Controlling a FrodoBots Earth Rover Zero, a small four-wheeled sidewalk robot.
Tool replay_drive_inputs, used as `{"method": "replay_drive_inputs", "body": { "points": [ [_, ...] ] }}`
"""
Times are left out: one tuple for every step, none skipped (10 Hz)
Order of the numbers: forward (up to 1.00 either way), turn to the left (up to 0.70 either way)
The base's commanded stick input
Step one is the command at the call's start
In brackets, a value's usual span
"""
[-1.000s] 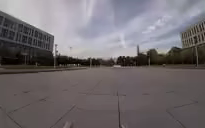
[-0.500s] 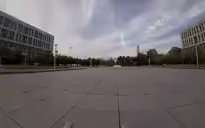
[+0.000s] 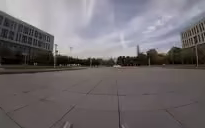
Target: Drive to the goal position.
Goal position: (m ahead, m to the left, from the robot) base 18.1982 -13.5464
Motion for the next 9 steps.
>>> {"method": "replay_drive_inputs", "body": {
  "points": [
    [-0.03, 0.01],
    [-0.25, 0.07],
    [-0.82, 0.32],
    [-1.00, 0.40],
    [-1.00, 0.40],
    [-1.00, 0.40],
    [-1.00, 0.40],
    [-1.00, 0.40],
    [-1.00, 0.40]
  ]
}}
